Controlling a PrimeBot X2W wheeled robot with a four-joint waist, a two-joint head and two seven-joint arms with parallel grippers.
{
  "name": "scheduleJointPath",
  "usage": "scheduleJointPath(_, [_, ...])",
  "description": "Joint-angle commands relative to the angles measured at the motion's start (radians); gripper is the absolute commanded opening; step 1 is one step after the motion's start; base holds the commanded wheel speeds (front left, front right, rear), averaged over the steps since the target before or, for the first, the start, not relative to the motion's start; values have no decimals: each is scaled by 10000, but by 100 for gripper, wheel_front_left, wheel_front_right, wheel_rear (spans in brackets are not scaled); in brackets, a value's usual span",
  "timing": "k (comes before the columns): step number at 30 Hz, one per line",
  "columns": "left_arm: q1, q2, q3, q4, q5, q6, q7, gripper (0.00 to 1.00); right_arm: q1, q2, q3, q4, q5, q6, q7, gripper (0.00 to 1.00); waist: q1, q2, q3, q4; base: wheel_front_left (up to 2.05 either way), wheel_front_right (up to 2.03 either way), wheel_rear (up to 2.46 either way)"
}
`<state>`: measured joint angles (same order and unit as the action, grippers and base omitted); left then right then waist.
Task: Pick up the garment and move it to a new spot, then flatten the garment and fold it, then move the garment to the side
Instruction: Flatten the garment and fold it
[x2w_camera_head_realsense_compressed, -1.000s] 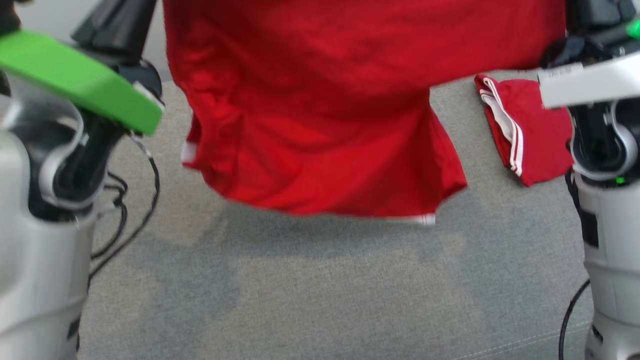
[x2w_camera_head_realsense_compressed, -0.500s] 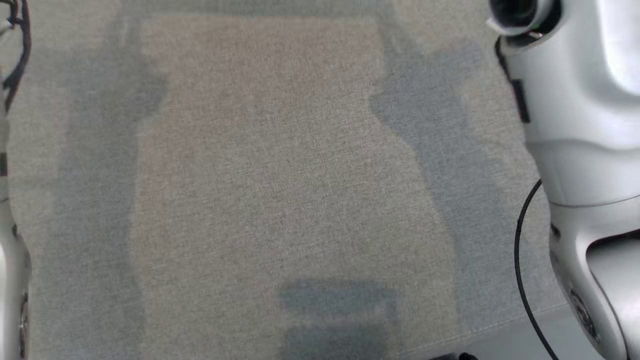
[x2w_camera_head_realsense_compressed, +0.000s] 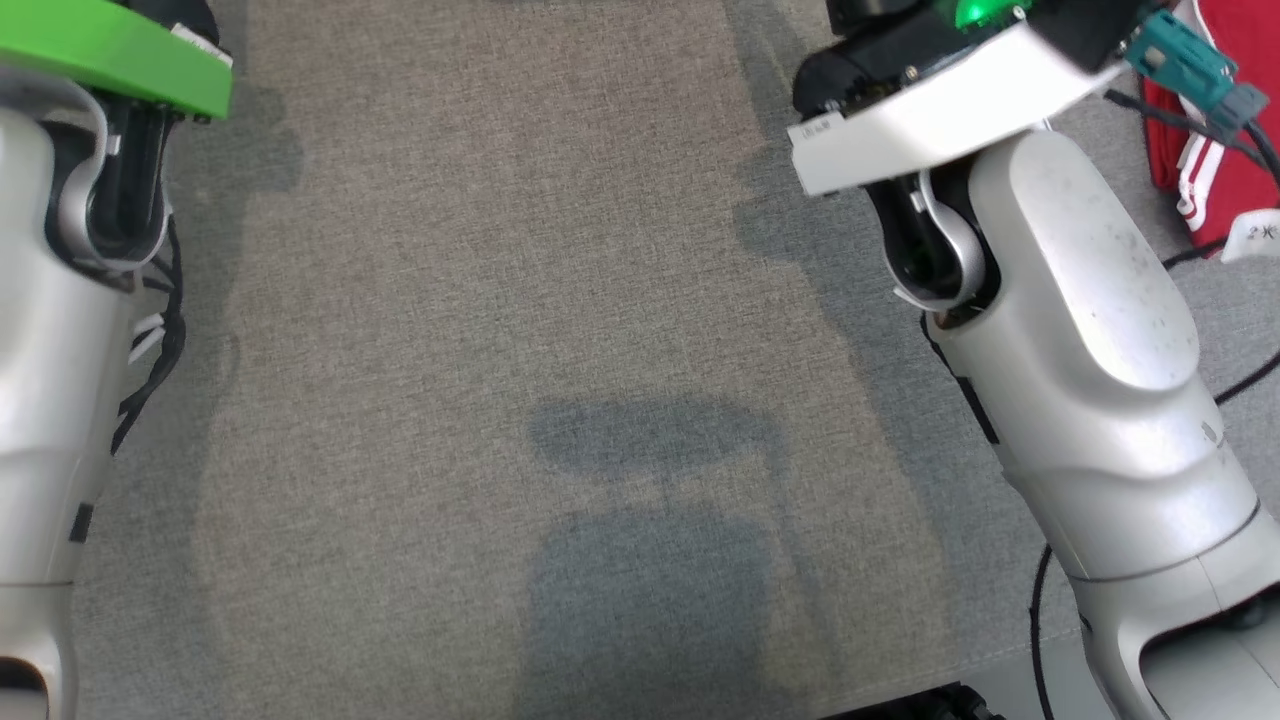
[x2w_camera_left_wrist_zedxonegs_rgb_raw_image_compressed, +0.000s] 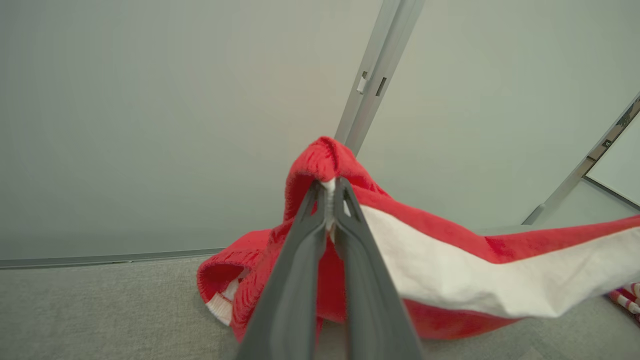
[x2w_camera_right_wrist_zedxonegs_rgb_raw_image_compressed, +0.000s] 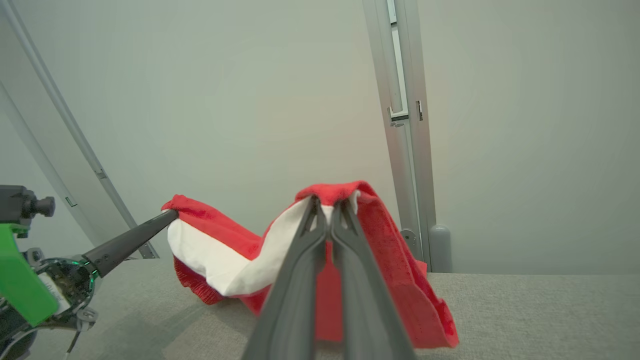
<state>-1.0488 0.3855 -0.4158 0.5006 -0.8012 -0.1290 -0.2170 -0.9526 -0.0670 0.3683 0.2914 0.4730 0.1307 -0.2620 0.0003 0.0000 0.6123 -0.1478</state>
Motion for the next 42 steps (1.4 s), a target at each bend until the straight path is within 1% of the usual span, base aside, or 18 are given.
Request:
scheduleJointPath(1, [278, 197, -50, -325, -280, -18, -79, 0, 396, -217, -126, -265, -151, -2, -36, 0, -3, 0, -390, 223, 0, 0, 0])
scheduleJointPath(4, [971, 526, -241, -918, -635, -19, -141, 0, 1174, -455, -258, -796, -292, -2, -32, 0, -3, 0, -677, 340, 0, 0, 0])
scheduleJointPath(7, [1859, 739, -469, -1565, -884, -20, -230, 0, 2048, -807, -452, -1277, -450, -2, -31, 0, -3, 0, -1031, 444, 0, 0, 0])
scheduleJointPath(10, [2997, 898, -590, -2177, -913, -20, -332, 0, 3123, -1030, -497, -1674, -546, -2, -31, 0, -3, 0, -1459, 539, 0, 0, 0])
scheduleJointPath(13, [4246, 835, -580, -2730, -862, 67, -421, 0, 4217, -1247, -699, -2028, -440, -2, -31, 0, -3, 0, -1954, 634, 0, 0, 0])
scheduleJointPath(17, [6127, 571, -351, -3524, -646, 353, -482, 0, 5868, -1320, -1118, -2643, -246, -2, -32, 0, -3, 0, -2677, 694, 0, 0, 0])
scheduleJointPath(20, [7511, 129, 179, -4203, -399, 503, -484, 0, 7007, -1259, -1535, -3096, -257, -9, -33, 0, -3, 0, -3202, 669, 0, 0, 0])
scheduleJointPath(25, [9510, -513, 895, -5089, 219, 656, -489, 0, 8513, -1204, -1913, -3743, -376, -11, -29, 0, -3, 0, -3938, 514, 0, 0, 0])
scheduleJointPath(30, [10980, -1148, 1392, -5850, 768, 734, -492, 0, 9701, -1232, -2264, -4607, -510, -14, 245, 0, -3, 0, -4395, 386, 0, 0, 0])
scheduleJointPath(33, [11548, -1287, 1481, -6191, 1018, 669, -493, 0, 10206, -1243, -2388, -5231, -579, -14, 501, 0, -3, 0, -4524, 313, 0, 0, 0])
scheduleJointPath(38, [12260, -1164, 1448, -6878, 1285, 779, -468, 0, 10738, -1437, -2385, -6252, -787, -12, 1066, 0, -3, 0, -4536, 143, 0, 0, 0])
scheduleJointPath(42, [12611, -1139, 1317, -7210, 1195, 840, -269, 0, 10952, -1540, -2455, -6565, -828, -11, 1358, 0, -3, 0, -4386, 149, 0, 0, 0])
